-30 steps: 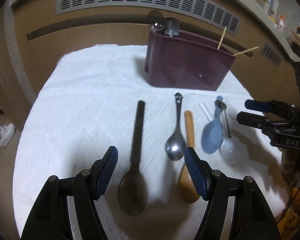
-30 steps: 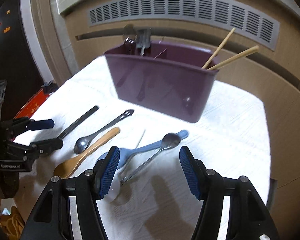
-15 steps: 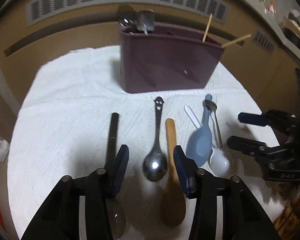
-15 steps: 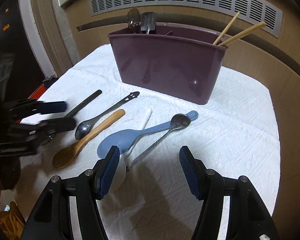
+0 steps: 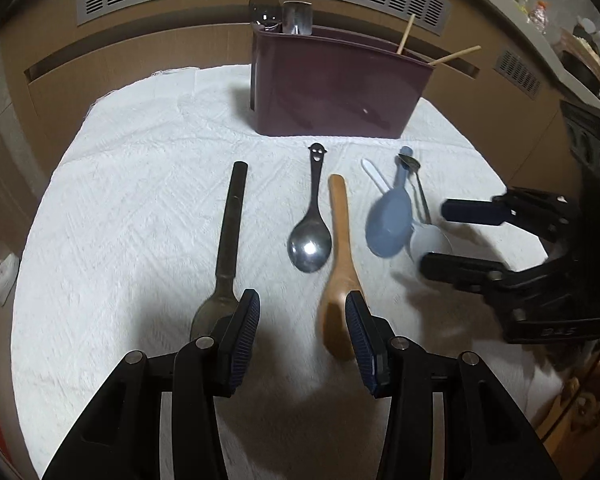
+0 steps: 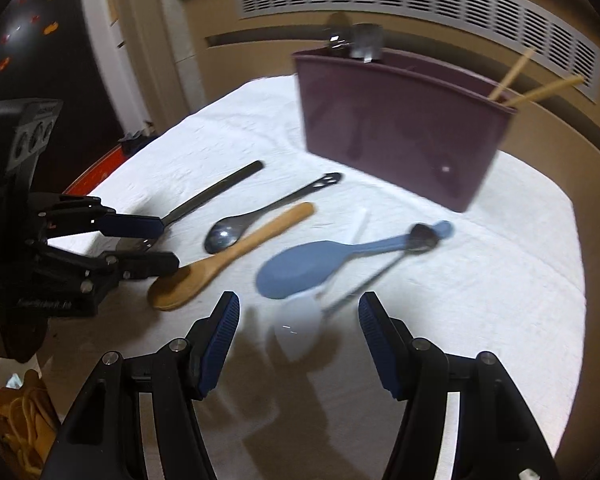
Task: Organize utensils
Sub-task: 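Move both tools back over the remaining utensils toward the wooden spoon, then grasp the wooden spoon by its handle with the left tool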
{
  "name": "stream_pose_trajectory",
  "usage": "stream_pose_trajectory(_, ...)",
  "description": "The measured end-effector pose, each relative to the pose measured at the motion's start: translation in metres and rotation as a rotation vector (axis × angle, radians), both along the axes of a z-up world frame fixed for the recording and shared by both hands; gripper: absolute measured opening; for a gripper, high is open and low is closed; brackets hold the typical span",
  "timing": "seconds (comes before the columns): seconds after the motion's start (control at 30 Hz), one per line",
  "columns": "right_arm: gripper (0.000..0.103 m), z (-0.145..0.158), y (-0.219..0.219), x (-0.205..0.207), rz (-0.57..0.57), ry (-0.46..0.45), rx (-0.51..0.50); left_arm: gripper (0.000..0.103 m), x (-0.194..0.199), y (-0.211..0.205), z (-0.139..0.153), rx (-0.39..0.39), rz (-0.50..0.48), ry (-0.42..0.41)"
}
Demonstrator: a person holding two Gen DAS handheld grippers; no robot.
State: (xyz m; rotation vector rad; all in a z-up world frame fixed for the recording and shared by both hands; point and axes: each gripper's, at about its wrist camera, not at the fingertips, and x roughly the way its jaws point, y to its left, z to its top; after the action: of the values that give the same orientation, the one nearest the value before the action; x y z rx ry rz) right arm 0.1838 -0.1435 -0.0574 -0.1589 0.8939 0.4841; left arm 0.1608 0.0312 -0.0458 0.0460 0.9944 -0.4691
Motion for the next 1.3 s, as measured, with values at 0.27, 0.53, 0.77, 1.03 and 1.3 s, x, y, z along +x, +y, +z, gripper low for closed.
stream_pose_trajectory(0.27, 0.059, -0.004, 0.019, -0.001, -0.008, -0.079, -0.165, 0.046, -0.009, 0.005, -0.008, -0.052, 0.006, 0.020)
stream_pose_trajectory(0.53, 0.059, -0.008, 0.001, -0.010, -0.006, -0.038, -0.178, 0.046, -0.019, -0.008, -0.011, -0.072, -0.017, -0.014)
stream_pose_trajectory(0.77, 0.059, -0.003, -0.021, -0.013, -0.073, -0.052, -0.091, 0.046, -0.028, -0.030, -0.012, 0.061, -0.035, -0.073)
stream_pose_trajectory(1.03, 0.059, -0.007, -0.038, -0.018, -0.122, -0.061, -0.016, 0.031, -0.028, -0.023, -0.008, 0.036, 0.059, -0.071)
stream_pose_trajectory(1.3, 0.059, 0.007, -0.048, -0.030, -0.147, -0.109, 0.007, 0.031, -0.036, -0.015, 0.027, -0.011, 0.102, -0.207)
